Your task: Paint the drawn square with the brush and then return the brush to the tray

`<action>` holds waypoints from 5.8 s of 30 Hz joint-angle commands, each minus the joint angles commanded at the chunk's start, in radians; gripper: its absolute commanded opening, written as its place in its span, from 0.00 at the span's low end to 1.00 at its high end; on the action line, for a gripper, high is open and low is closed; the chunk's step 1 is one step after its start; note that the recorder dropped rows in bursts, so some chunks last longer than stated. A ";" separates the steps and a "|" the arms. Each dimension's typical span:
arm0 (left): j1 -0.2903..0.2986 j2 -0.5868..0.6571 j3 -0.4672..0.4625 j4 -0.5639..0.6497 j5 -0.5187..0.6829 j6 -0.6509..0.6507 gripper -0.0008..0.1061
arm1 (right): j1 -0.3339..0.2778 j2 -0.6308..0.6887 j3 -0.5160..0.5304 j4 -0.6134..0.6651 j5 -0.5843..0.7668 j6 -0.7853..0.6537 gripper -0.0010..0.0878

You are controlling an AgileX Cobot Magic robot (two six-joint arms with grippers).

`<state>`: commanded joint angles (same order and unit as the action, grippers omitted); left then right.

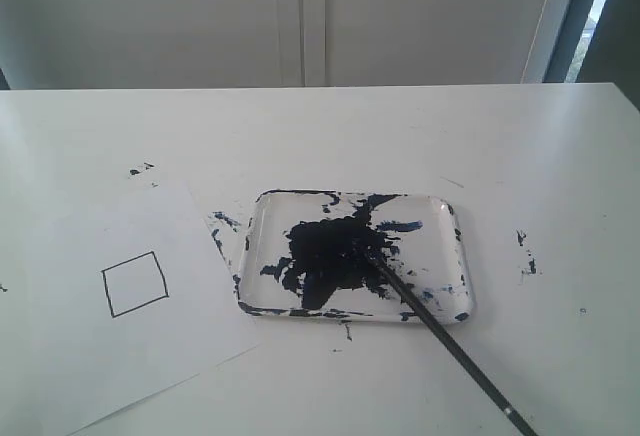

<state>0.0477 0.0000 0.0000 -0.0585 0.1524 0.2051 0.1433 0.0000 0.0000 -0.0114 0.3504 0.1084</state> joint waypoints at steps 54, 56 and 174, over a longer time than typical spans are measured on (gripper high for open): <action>0.000 0.000 0.000 -0.195 -0.218 -0.515 0.14 | 0.000 0.000 0.000 0.177 -0.444 0.086 0.01; 0.000 0.000 0.000 -0.191 -0.213 -0.515 0.14 | 0.000 0.000 0.000 0.177 -0.452 0.086 0.01; -0.002 0.211 -0.373 -0.698 0.488 0.527 0.01 | 0.357 1.294 -0.360 0.590 -0.040 -0.866 0.44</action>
<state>0.0456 0.2115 -0.3728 -0.7564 0.6401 0.7324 0.4999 1.2935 -0.3602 0.5790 0.3107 -0.7573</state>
